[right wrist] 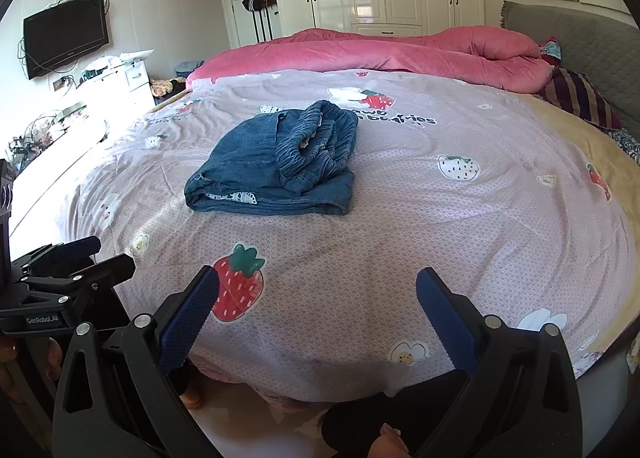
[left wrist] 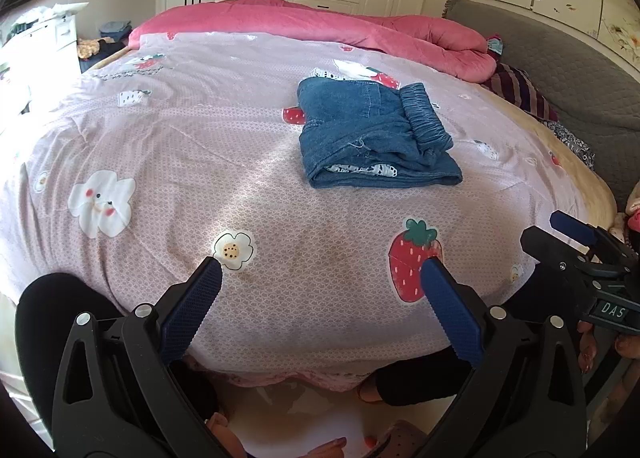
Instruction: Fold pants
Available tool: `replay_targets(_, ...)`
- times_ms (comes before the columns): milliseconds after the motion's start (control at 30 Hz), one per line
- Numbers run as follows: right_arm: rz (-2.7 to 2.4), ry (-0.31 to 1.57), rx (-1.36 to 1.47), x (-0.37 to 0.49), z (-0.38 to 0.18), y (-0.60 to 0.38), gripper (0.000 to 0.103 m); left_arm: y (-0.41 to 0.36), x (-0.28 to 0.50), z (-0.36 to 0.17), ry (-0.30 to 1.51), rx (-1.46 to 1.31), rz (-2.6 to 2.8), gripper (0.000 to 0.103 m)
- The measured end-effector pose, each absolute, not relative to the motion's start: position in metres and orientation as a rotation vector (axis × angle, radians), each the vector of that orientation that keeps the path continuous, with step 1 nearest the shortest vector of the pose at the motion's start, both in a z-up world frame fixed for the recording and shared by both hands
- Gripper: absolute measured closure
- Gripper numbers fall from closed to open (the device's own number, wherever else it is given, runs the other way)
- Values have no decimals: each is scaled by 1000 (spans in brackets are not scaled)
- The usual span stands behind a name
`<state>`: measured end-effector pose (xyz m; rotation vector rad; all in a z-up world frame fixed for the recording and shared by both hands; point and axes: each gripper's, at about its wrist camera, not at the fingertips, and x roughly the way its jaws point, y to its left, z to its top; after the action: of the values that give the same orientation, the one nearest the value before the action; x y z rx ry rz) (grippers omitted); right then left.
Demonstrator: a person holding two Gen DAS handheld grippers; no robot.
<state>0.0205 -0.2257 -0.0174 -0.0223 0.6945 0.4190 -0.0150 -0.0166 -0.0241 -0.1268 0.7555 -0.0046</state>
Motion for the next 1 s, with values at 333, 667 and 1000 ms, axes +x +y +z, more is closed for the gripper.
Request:
replay_targets(333,404,702,-18,21,-17,-227,5,-15,-15,-21,754,-131,0,10)
replay_targets(667,399,703,-25,21,-17,-226,5,-16,-15,-20,756,-127,3,10)
replay_targets(1000,381,703,-37,22,-17,-227,5,-20,-13,-22,769,-96,21,10)
